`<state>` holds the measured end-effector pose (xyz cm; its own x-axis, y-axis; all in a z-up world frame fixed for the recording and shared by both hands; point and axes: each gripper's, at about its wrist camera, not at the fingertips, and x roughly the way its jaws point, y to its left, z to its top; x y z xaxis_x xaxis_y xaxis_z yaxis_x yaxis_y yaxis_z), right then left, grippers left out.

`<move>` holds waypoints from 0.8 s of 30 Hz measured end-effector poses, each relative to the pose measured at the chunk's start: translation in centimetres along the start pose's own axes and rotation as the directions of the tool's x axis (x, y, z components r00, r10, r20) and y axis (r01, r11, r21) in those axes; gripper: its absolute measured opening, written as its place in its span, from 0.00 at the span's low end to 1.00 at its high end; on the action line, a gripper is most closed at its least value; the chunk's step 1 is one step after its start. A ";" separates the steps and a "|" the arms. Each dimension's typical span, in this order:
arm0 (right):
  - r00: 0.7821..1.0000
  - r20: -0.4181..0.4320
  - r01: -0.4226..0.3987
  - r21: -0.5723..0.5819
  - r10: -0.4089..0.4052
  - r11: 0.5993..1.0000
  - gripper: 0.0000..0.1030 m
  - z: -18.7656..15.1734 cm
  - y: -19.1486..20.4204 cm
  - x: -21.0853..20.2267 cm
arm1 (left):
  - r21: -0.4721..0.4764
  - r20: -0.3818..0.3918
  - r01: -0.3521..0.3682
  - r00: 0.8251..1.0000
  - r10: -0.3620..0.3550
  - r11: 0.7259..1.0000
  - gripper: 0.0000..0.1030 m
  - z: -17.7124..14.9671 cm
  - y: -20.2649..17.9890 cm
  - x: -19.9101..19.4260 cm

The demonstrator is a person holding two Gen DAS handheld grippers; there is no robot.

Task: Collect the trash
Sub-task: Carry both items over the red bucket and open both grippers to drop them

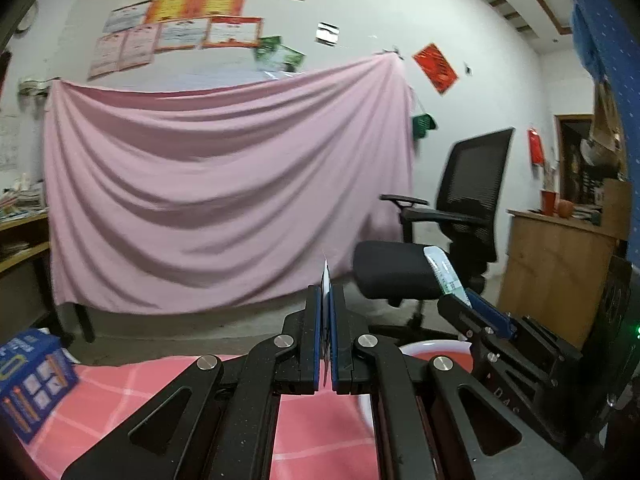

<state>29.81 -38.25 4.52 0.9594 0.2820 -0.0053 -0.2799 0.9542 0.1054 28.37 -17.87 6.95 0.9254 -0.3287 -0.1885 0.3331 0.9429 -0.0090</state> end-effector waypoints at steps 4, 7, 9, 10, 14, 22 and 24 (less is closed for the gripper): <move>0.997 -0.021 0.072 0.034 -0.071 0.997 0.19 -0.3 -3.4 -1.0 | 0.016 -0.027 0.051 0.998 -0.050 0.999 0.02 -0.1 -3.3 1.6; 0.993 -0.053 0.110 0.066 -0.107 0.992 0.19 -0.7 -5.7 -1.5 | 0.028 -0.058 0.082 0.995 -0.080 0.996 0.02 -0.4 -5.5 2.9; 0.988 -0.082 0.135 0.080 -0.128 0.988 0.19 -0.9 -6.7 -1.5 | 0.029 -0.081 0.100 0.992 -0.097 0.995 0.02 -0.7 -6.5 3.8; 0.985 -0.104 0.151 0.095 -0.141 0.984 0.19 -1.1 -7.3 -1.4 | 0.028 -0.096 0.110 0.990 -0.107 0.994 0.02 -0.8 -7.0 4.3; 0.970 -0.178 0.194 0.141 -0.168 0.971 0.19 -1.8 -9.0 -0.8 | 0.008 -0.156 0.130 0.979 -0.128 0.991 0.02 -1.7 -8.2 6.0; 0.958 -0.237 0.203 0.170 -0.160 0.964 0.20 -2.3 -9.7 -0.1 | 0.021 -0.217 0.128 0.969 -0.121 0.991 0.02 -2.5 -9.7 8.1; 0.954 -0.252 0.208 0.175 -0.160 0.963 0.20 -2.4 -9.7 0.1 | 0.021 -0.227 0.130 0.966 -0.122 0.991 0.02 -2.6 -9.8 8.2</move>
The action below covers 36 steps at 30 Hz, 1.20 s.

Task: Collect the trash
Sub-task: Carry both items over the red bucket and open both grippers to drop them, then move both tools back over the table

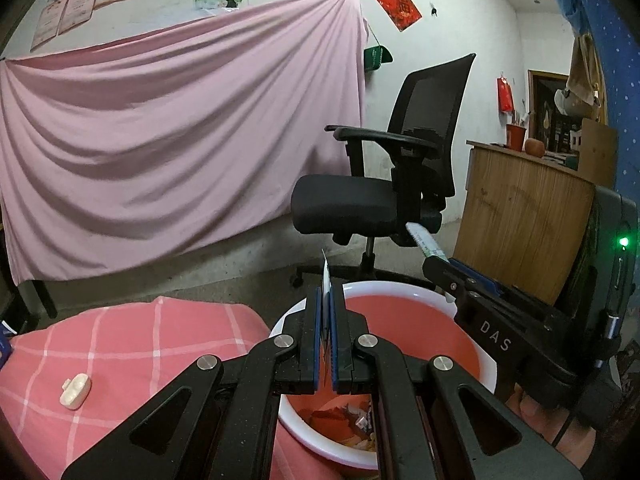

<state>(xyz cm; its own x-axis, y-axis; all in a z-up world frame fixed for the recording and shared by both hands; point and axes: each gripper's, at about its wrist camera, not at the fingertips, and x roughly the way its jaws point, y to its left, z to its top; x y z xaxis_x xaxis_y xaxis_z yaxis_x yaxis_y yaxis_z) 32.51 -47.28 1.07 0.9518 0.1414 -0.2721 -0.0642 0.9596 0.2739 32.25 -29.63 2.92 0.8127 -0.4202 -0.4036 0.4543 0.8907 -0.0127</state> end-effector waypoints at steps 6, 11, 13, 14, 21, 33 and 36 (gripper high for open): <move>1.000 -0.030 0.010 0.002 -0.010 1.000 0.20 -0.3 -0.2 0.5 | -0.011 -0.026 0.010 1.000 -0.011 1.000 0.02 -0.4 0.5 0.2; 0.998 -0.059 0.028 0.011 -0.027 1.000 0.20 -0.5 -0.7 1.0 | -0.012 -0.056 0.022 0.998 -0.022 1.000 0.02 -0.3 0.6 1.1; 0.997 -0.065 0.038 0.015 -0.037 0.999 0.21 -0.5 -0.9 1.1 | -0.018 -0.071 0.024 0.997 -0.025 1.000 0.03 -0.3 0.7 1.4; 0.997 -0.066 0.044 0.016 -0.043 0.999 0.23 -0.5 -0.9 1.1 | -0.023 -0.077 0.023 0.997 -0.025 0.999 0.03 -0.3 0.8 1.4; 0.995 -0.064 0.081 0.018 -0.080 0.997 0.34 -0.5 -1.3 1.0 | -0.046 -0.094 0.002 0.996 -0.006 0.999 0.03 0.0 1.5 1.5; 0.994 0.003 0.105 0.041 -0.105 0.994 0.77 0.1 -1.1 0.1 | -0.088 -0.043 -0.048 0.998 0.044 0.995 0.31 1.0 3.9 -0.6; 0.994 0.052 0.093 0.038 -0.095 0.995 0.82 0.6 -0.5 -0.6 | -0.107 -0.017 -0.072 0.997 0.071 0.992 0.33 1.5 5.4 -1.9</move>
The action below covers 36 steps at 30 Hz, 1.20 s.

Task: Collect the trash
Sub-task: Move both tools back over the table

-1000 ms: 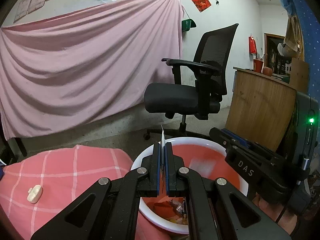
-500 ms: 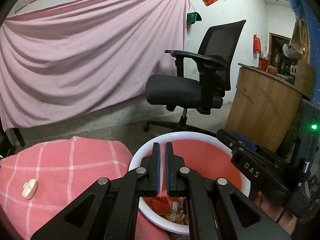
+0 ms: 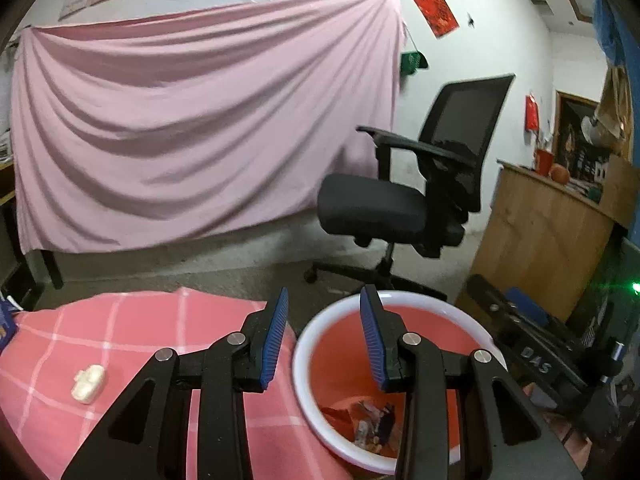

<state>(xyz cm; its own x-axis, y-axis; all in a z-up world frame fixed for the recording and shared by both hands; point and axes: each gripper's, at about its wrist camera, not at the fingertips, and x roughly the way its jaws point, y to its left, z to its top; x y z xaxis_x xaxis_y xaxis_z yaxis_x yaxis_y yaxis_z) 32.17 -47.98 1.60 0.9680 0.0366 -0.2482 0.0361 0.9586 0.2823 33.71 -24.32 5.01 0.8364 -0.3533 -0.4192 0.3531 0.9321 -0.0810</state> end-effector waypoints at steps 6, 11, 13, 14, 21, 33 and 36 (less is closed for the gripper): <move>0.995 0.095 -0.027 0.010 0.026 1.000 1.00 0.7 1.8 -1.3 | -0.068 0.068 -0.050 0.996 0.055 0.996 0.68 0.9 3.3 -2.6; 0.993 0.104 -0.062 0.002 0.061 0.998 1.00 0.9 3.9 -1.3 | -0.116 0.106 -0.090 0.989 0.102 0.989 0.98 0.6 6.3 -4.8; 0.990 0.120 -0.076 -0.018 0.077 0.997 1.00 0.8 5.0 -1.5 | -0.120 0.109 -0.109 0.986 0.122 0.987 0.98 0.3 7.2 -5.4; 0.987 0.131 -0.085 -0.036 0.089 0.996 1.00 0.8 5.8 -1.5 | -0.125 0.110 -0.126 0.984 0.140 0.984 0.98 0.2 7.9 -5.7; 0.977 0.158 -0.125 -0.102 0.140 0.987 1.00 0.5 10.2 -1.6 | -0.151 0.142 -0.201 0.965 0.223 0.968 0.98 -1.0 11.4 -7.9; 0.955 0.124 -0.227 -0.282 0.270 0.932 1.00 -2.4 18.5 -0.8 | -0.157 0.203 -0.317 0.916 0.345 0.935 0.98 -3.6 17.6 -12.3; 0.948 0.080 -0.268 -0.317 0.307 0.910 1.00 -3.4 20.4 0.0 | -0.119 0.209 -0.372 0.897 0.389 0.921 0.98 -4.4 19.0 -13.1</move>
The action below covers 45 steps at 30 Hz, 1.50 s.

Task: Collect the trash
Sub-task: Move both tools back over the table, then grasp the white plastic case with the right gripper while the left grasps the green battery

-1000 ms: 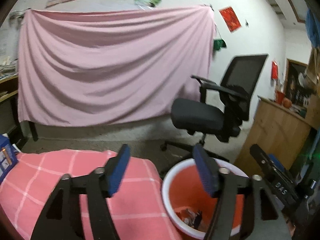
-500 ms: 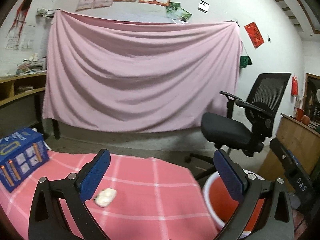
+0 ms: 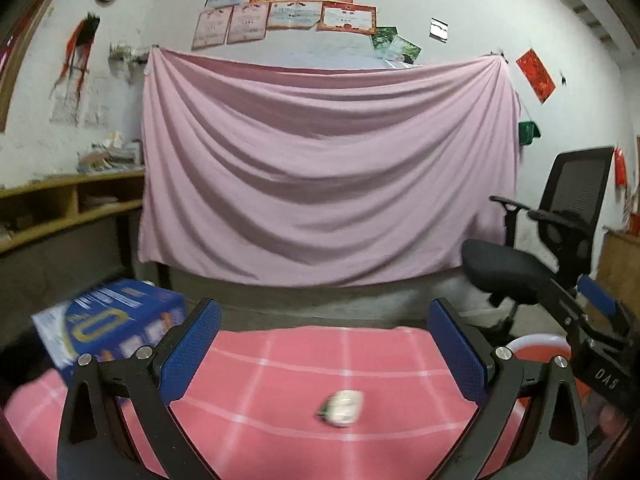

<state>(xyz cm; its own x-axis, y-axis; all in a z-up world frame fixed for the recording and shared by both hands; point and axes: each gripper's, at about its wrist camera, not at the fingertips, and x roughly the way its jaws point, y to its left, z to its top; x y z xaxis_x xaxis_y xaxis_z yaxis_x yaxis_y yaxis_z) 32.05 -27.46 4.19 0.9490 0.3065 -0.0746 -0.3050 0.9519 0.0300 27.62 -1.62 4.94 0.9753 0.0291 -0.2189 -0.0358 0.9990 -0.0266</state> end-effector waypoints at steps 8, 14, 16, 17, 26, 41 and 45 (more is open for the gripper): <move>0.985 -0.151 -0.089 -0.020 0.085 0.996 1.00 -1.4 3.3 4.0 | 0.014 -0.068 -0.074 0.995 0.075 0.997 0.98 -2.4 4.2 0.9; 0.913 -0.385 -0.163 -0.036 0.137 0.986 1.00 -3.7 5.3 8.0 | -0.007 -0.189 -0.134 0.973 0.130 0.991 0.98 -3.8 6.4 2.5; 0.883 -0.443 -0.187 -0.033 0.153 0.982 1.00 -4.3 5.8 8.9 | -0.003 -0.237 -0.158 0.959 0.153 0.987 0.98 -4.4 6.9 3.3; 0.873 -0.463 -0.191 -0.033 0.155 0.981 1.00 -4.5 5.9 9.2 | 0.003 -0.255 -0.171 0.953 0.166 0.985 0.98 -4.7 7.0 3.7; 0.735 -0.631 -0.265 0.070 0.248 0.962 0.79 -6.2 7.5 12.6 | -0.014 -0.435 -0.226 0.879 0.197 0.974 0.98 -7.2 9.0 6.8; 0.604 -0.756 -0.317 0.063 0.253 0.946 0.41 -8.5 9.1 14.3 | -0.020 -0.546 -0.153 0.829 0.117 0.988 0.93 -9.0 9.0 8.7; 0.602 -0.755 -0.312 0.079 0.262 0.947 0.28 -8.4 8.0 14.5 | -0.030 -0.576 -0.095 0.815 0.060 0.995 0.78 -9.1 8.2 9.9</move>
<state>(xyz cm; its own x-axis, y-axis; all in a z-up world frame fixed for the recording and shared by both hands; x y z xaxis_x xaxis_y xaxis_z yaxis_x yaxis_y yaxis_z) 42.67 -15.36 -5.07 0.4306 0.4376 -0.7894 -0.5786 0.8051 0.1307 34.99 6.54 -6.36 0.6672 0.0641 -0.7421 -0.1346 0.9903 -0.0354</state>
